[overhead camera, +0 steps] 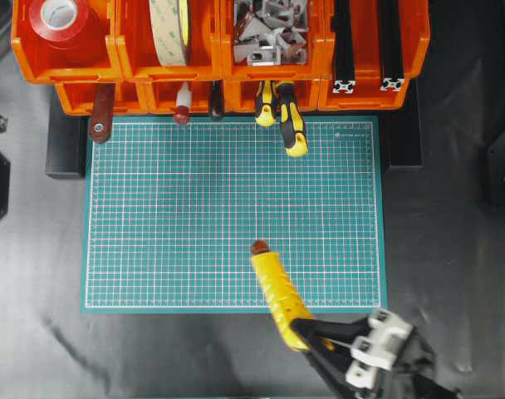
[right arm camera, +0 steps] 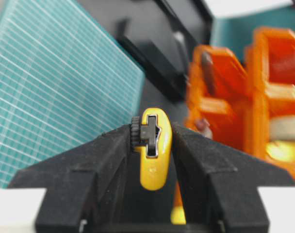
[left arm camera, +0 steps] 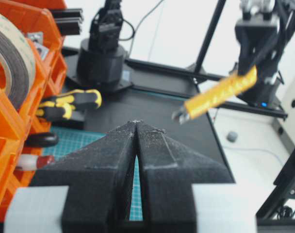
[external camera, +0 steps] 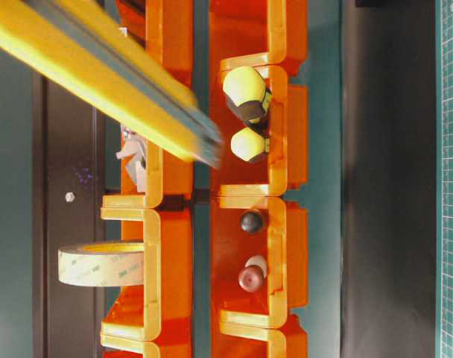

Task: Pick cutter from container rack with right arm.
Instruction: 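Pull the cutter out of the rack with the right gripper, toward the mat, then carry the cutter over the mat center and lower it with the right gripper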

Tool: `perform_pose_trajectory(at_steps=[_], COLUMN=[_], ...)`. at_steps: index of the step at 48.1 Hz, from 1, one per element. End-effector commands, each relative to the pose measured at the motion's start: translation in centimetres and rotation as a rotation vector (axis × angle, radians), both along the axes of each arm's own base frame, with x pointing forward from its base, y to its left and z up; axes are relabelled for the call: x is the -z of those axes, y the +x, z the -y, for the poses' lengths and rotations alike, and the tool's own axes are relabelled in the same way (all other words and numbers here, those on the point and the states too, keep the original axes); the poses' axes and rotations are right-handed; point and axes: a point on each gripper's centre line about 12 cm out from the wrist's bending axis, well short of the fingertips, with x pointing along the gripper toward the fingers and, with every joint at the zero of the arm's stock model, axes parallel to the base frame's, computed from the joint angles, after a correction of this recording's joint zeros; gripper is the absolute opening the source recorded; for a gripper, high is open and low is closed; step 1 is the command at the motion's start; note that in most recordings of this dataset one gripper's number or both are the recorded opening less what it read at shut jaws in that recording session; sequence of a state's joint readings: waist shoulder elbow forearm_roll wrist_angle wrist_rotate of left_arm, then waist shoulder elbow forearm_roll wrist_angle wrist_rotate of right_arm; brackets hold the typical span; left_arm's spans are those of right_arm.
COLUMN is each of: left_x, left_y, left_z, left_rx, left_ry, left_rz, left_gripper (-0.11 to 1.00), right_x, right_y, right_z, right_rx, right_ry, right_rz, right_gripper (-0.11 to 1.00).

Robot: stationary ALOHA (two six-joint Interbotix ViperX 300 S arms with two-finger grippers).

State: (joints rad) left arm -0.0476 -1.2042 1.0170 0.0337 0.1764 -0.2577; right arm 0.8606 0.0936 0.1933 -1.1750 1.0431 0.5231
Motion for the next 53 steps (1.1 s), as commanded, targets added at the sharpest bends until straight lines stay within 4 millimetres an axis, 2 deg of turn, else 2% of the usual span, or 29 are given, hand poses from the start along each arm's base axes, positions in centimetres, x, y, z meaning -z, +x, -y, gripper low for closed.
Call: perform_pose_trajectory(at_steps=[1,9,20,29,40,53], left_x=[-0.8,-0.9,-0.7,-0.7,-0.8,-0.7], left_y=[0.2,0.2,0.4,0.6,0.4,0.4], left_z=[0.0,0.0,0.0,-0.1,-0.2,-0.4], left_rx=[0.002,0.002,0.002,-0.007,-0.016,-0.025], left_ry=[-0.008,-0.024,-0.030,-0.028,-0.028,-0.026], left_rz=[0.012,0.014,0.011,0.008,0.013,0.001], left_gripper=[0.01,0.01,0.01,0.01,0.01,0.01], right_x=[0.9,4.1,8.4,10.3,12.1,13.9], right_y=[0.8,2.1,4.1,6.3,7.9,8.2], right_z=[0.6,2.0,5.9,9.3,12.1,12.6], right_rx=[-0.049,-0.099,-0.145,-0.158,-0.147,-0.127], right_ry=[0.029,0.106,0.146,0.158,0.158,0.155], right_rz=[-0.007,-0.040,-0.117,-0.136,-0.163,-0.199], right_gripper=[0.28,0.28,0.28,0.28,0.28,0.28])
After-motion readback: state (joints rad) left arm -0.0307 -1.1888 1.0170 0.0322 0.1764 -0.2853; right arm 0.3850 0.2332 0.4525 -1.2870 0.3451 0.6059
